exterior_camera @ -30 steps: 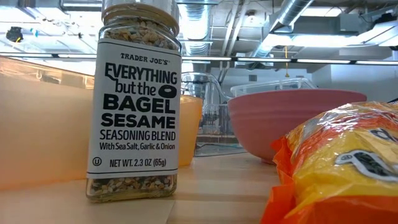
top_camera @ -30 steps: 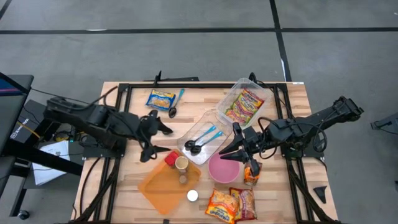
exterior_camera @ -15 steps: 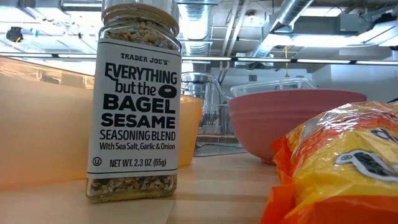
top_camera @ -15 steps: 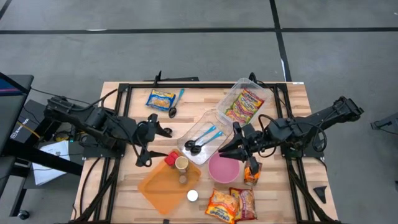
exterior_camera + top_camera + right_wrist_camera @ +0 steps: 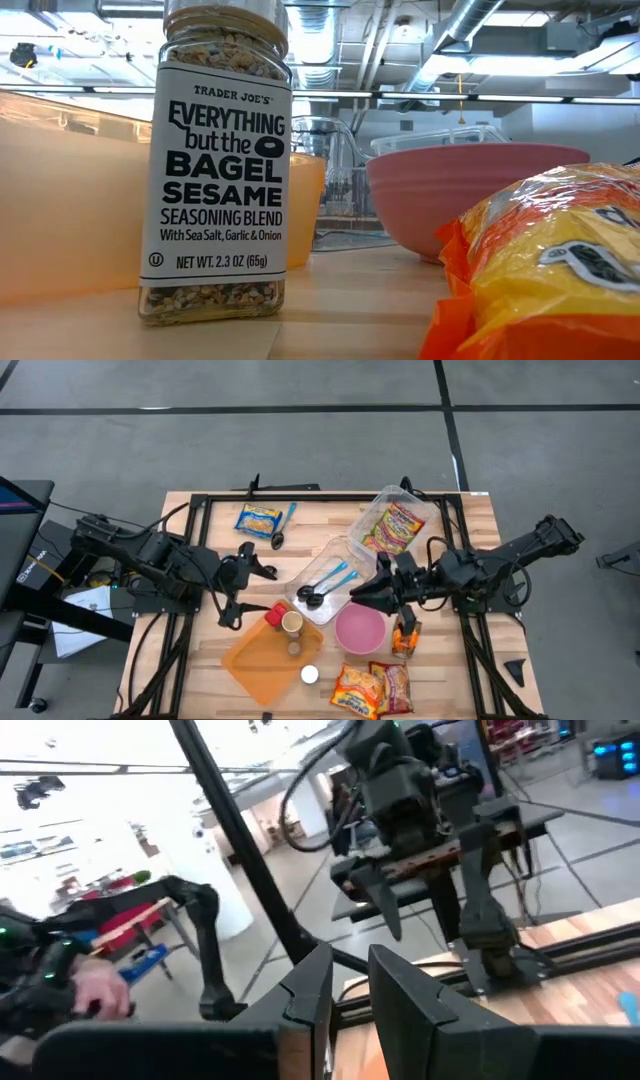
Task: Pick & Place Food Item
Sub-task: Put the white seasoning bottle into the orange bin
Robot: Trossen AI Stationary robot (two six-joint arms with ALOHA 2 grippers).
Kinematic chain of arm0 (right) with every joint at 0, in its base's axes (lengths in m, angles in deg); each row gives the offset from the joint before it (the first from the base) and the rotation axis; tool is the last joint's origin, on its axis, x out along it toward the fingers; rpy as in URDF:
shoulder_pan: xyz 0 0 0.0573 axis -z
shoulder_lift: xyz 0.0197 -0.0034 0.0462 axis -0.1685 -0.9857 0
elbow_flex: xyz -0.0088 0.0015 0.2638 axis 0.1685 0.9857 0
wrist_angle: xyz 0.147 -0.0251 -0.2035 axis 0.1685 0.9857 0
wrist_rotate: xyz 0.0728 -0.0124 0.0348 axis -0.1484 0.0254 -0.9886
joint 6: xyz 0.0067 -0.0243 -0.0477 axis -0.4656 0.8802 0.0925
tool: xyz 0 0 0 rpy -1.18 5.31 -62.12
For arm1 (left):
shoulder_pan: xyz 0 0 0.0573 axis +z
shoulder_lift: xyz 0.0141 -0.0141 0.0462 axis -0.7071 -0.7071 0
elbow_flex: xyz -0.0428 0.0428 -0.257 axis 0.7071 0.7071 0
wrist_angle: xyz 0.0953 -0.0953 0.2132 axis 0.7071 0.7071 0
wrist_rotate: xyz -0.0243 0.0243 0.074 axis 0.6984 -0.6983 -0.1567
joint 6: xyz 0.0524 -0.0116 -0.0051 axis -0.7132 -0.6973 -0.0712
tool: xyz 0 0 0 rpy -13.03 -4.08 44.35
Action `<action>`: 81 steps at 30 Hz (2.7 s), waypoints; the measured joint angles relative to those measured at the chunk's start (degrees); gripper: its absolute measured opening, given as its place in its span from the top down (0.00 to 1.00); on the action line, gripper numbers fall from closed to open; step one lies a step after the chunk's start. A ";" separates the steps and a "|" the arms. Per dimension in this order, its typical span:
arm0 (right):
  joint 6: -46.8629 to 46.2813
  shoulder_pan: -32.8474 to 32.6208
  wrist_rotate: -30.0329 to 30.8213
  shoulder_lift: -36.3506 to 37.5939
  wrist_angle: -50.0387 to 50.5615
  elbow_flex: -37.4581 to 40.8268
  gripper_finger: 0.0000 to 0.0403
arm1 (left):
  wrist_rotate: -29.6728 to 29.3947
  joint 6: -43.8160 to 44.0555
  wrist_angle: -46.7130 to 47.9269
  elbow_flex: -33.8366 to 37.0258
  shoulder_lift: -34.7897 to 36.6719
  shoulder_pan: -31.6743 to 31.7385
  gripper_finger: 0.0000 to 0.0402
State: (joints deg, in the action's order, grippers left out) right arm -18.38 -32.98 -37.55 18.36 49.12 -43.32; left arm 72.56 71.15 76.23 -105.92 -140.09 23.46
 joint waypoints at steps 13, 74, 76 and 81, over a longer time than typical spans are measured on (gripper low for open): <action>-5.38 2.16 2.43 0.00 0.79 0.00 0.63 | 4.00 -5.02 -17.46 -0.02 -8.57 -4.05 0.19; 0.08 -7.79 -10.27 0.09 0.87 -0.02 0.40 | 1.36 18.72 -4.04 -15.19 -50.03 -12.79 0.34; 0.08 -7.79 -10.27 0.09 0.86 -0.02 0.40 | 1.42 19.34 -4.01 -15.19 -50.01 -12.79 0.40; 0.07 -7.84 -10.25 0.09 0.82 -0.02 0.40 | 2.31 21.71 -4.02 -15.19 -49.95 -12.52 0.50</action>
State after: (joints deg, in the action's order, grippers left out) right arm -18.31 -40.81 -47.79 18.45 49.93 -43.35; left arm 74.88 92.86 72.21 -121.11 -190.04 10.94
